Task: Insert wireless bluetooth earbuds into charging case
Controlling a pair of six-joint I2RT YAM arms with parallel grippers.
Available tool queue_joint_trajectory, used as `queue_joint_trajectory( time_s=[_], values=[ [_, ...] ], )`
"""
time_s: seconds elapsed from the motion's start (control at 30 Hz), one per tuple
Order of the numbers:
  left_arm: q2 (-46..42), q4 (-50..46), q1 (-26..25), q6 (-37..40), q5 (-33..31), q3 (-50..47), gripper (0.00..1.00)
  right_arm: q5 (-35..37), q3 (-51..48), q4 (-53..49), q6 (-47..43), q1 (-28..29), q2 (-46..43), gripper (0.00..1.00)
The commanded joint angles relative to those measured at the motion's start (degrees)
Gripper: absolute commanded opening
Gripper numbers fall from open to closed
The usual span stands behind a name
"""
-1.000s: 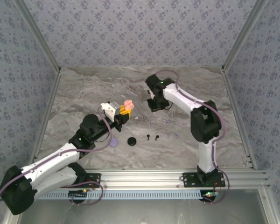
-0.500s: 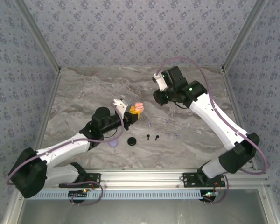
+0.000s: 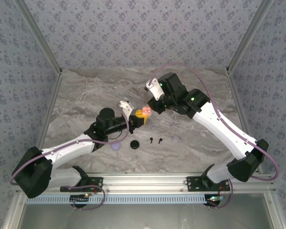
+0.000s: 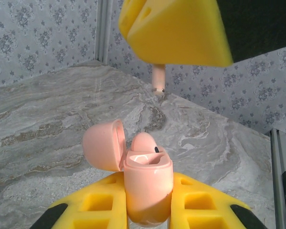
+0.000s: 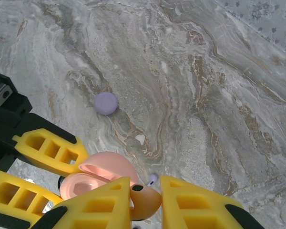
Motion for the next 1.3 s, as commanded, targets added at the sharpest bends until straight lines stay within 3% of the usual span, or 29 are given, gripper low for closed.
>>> queue_joint_trajectory(
  time_s=[0.0,1.0,1.27],
  values=[
    [0.18,2.5,-0.32,-0.35,1.6,2.07,0.0,0.74,-0.66,0.17,-2.37,0.91,-0.02,0.21],
    [-0.5,3.06,-0.32,-0.64,0.85,2.0,0.0,-0.21,-2.15,-0.32,-3.38,2.97,2.95,0.22],
    [-0.8,4.06,-0.36,-0.9,0.63,1.92,0.0,-3.65,-1.37,-0.93,-2.34,3.02,3.45,0.24]
  ],
)
